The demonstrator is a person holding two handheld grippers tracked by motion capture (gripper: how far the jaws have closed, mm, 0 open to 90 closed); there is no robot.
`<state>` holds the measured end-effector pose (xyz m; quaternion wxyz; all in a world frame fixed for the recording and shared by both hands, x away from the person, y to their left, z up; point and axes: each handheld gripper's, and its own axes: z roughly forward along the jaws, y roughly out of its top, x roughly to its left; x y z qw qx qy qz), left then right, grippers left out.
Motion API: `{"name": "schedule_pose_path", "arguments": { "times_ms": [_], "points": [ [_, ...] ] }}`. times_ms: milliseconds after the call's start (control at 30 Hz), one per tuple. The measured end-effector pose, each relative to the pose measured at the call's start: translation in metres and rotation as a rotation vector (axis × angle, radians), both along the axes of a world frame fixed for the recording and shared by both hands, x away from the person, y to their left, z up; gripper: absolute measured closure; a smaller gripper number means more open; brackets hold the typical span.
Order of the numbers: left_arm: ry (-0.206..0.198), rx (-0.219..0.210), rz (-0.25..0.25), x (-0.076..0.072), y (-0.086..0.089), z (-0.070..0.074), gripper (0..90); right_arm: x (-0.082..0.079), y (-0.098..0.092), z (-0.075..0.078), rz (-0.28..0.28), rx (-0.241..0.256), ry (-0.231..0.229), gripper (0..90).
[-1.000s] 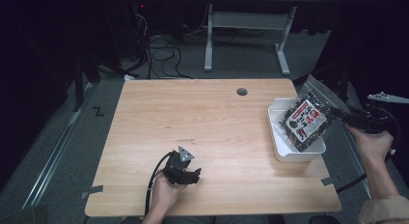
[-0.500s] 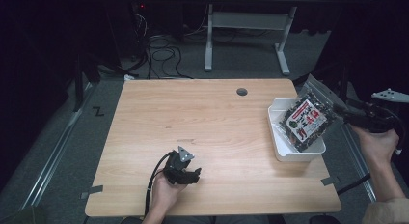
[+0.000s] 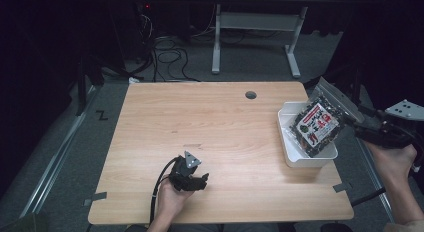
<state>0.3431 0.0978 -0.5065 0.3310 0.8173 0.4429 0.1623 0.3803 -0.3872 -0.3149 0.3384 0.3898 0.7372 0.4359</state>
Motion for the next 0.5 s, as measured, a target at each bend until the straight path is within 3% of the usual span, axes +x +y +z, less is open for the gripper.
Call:
{"name": "schedule_pose_path", "arguments": {
  "times_ms": [200,500],
  "points": [
    [-0.010,-0.004,-0.001,-0.002,0.001,0.002,30.9,-0.015,0.009,-0.006,0.028,-0.005,-0.018,41.1],
    [-0.019,-0.023,-0.003,-0.007,0.002,0.004,30.9,-0.034,0.019,-0.020,0.105,0.014,-0.007,40.8]
  ]
}}
